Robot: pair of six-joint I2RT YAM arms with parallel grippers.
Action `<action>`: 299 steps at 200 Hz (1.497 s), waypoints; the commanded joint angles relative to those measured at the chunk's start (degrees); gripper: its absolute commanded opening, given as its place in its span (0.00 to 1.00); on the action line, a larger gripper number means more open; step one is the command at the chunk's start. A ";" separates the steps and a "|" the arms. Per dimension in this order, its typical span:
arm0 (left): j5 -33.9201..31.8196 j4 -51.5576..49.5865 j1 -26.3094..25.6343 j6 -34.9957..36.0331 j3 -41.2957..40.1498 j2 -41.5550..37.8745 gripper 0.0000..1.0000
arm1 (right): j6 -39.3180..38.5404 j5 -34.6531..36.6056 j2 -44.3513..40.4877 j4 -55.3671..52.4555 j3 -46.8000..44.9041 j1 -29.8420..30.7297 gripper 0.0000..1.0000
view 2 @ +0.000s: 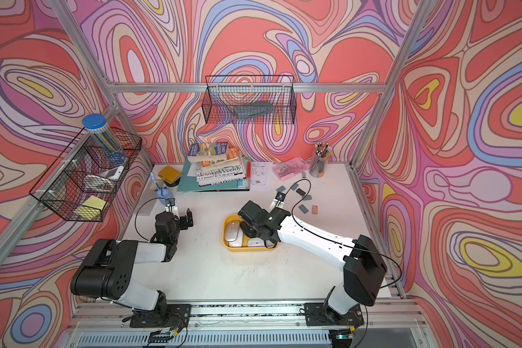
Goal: Take out the mouse from the storage box
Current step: Place the mouse at the center of the board.
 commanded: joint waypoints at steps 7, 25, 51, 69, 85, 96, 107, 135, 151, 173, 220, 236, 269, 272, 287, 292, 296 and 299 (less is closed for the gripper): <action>-0.11 1.38 0.02 0.19 -0.08 0.01 0.99 | -1.99 -1.78 -7.81 -1.36 -8.11 -5.88 0.49; -0.12 1.38 0.02 0.27 -0.08 0.04 0.99 | -4.08 -5.31 -11.74 -0.07 -13.17 -10.31 0.49; -0.10 1.38 0.02 0.26 -0.08 -0.01 0.99 | -8.79 -12.54 -13.05 3.66 -17.87 -16.91 0.50; -0.05 1.38 0.02 0.24 -0.08 0.00 0.99 | -11.80 -18.92 -11.17 6.88 -19.56 -21.05 0.51; -0.05 1.38 0.02 0.19 -0.08 0.02 0.99 | -14.22 -23.90 -7.82 9.07 -19.91 -23.70 0.51; -0.05 1.38 0.02 0.27 -0.08 0.00 0.99 | -15.37 -25.93 -5.51 10.35 -19.96 -24.66 0.51; -0.06 1.38 0.02 0.19 -0.08 0.04 0.99 | -15.60 -26.43 -3.80 10.88 -19.77 -24.95 0.51; -0.05 1.38 0.01 0.18 -0.08 0.02 0.99 | -16.85 -27.79 -0.67 12.78 -19.84 -26.37 0.52; -0.05 1.38 0.02 0.20 -0.08 0.00 0.99 | -18.12 -28.22 1.48 12.46 -19.15 -26.93 0.53; -0.07 1.33 0.02 0.16 -0.08 0.01 0.99 | -19.35 -28.27 4.01 12.23 -18.32 -27.57 0.57; -0.05 1.29 -0.03 0.20 -0.08 0.06 0.99 | -21.78 -28.89 4.47 10.85 -15.80 -27.73 0.78; -0.05 1.29 0.02 0.22 -0.08 0.06 0.99 | -22.81 -27.03 0.67 8.09 -14.58 -27.73 0.86; -0.05 1.29 0.02 0.23 -0.07 0.05 0.99 | -28.06 -29.30 -9.77 7.35 -13.10 -26.83 0.85; -0.05 1.29 0.02 0.29 0.00 0.05 0.99 | -29.02 -30.32 -10.30 7.91 -13.03 -26.62 0.84; -0.13 1.12 0.02 0.34 0.01 0.00 0.99 | -32.47 -34.59 -11.60 9.56 -11.81 -25.32 0.82; -0.08 1.12 0.01 0.30 0.01 -0.06 0.99 | -33.97 -35.74 -11.47 10.01 -11.33 -24.53 0.82; -0.07 1.04 0.02 0.41 0.01 -0.16 0.99 | -34.99 -36.05 -11.14 10.27 -10.85 -23.90 0.82; -0.35 1.17 0.02 0.35 0.06 -0.21 0.99 | -35.66 -36.13 -10.69 9.98 -10.31 -23.43 0.82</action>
